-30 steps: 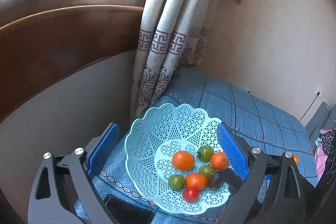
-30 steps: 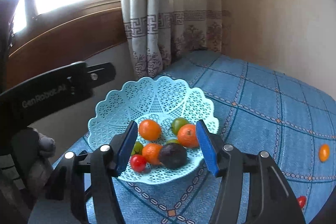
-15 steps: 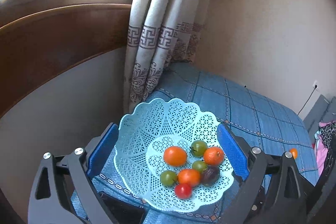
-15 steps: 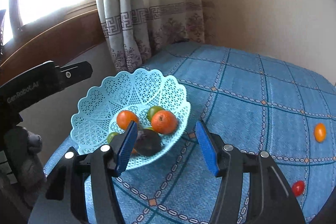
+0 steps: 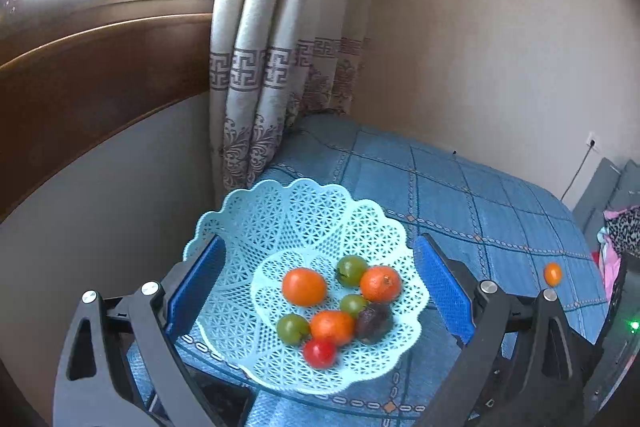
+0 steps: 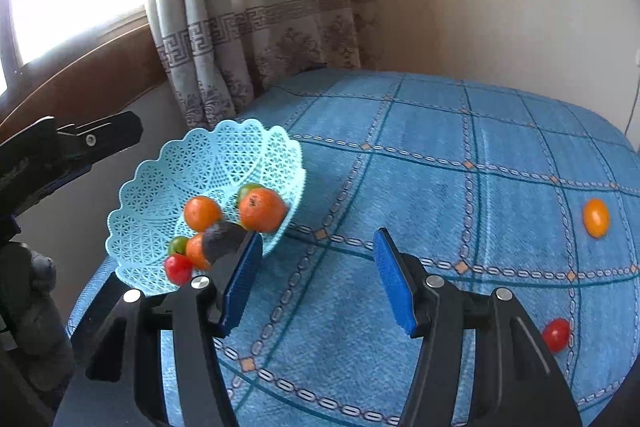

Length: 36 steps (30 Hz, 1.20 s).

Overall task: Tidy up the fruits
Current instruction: 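Move both open tools away from the basket toward the remaining fruit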

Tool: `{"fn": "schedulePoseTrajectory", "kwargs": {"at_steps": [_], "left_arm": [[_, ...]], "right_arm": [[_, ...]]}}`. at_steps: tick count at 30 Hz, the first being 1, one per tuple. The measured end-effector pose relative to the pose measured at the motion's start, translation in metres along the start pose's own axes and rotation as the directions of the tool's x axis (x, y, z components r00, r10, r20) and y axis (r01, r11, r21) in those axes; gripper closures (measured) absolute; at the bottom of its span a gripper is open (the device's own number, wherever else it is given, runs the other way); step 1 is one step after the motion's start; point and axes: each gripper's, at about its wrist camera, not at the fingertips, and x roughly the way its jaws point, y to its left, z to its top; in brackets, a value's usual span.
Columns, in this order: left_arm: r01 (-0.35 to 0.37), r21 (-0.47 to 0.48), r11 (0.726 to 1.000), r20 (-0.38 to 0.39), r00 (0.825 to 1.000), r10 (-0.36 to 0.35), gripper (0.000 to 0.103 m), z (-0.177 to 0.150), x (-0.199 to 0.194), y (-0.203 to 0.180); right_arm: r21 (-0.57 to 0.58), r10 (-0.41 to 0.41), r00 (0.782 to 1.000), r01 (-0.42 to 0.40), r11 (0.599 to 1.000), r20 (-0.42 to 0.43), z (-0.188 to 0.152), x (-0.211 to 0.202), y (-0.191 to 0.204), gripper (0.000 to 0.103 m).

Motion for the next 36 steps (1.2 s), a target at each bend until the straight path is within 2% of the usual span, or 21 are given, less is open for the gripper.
{"fn": "schedulePoseTrajectory", "kwargs": {"at_steps": [6, 16, 23, 36], "left_arm": [[0.024, 0.058, 0.998, -0.003, 1.0, -0.024, 0.007, -0.008, -0.002, -0.022], [0.063, 0.163, 0.985, -0.05, 0.997, -0.056, 0.007, -0.028, 0.003, -0.064], [0.097, 0.222, 0.97, -0.068, 0.994, -0.084, 0.006, -0.044, 0.003, -0.091], [0.152, 0.298, 0.942, -0.136, 0.984, -0.116, 0.006, -0.069, 0.012, -0.127]], "right_arm": [[0.04, -0.03, 1.0, 0.03, 0.999, 0.004, -0.007, -0.007, -0.021, 0.045], [0.102, -0.102, 0.995, 0.102, 0.989, -0.006, -0.018, -0.013, -0.069, 0.045], [0.167, -0.172, 0.985, 0.172, 0.971, -0.011, -0.028, -0.023, -0.118, 0.045], [0.223, -0.256, 0.967, 0.249, 0.942, 0.0, -0.037, -0.048, -0.171, 0.045]]}}
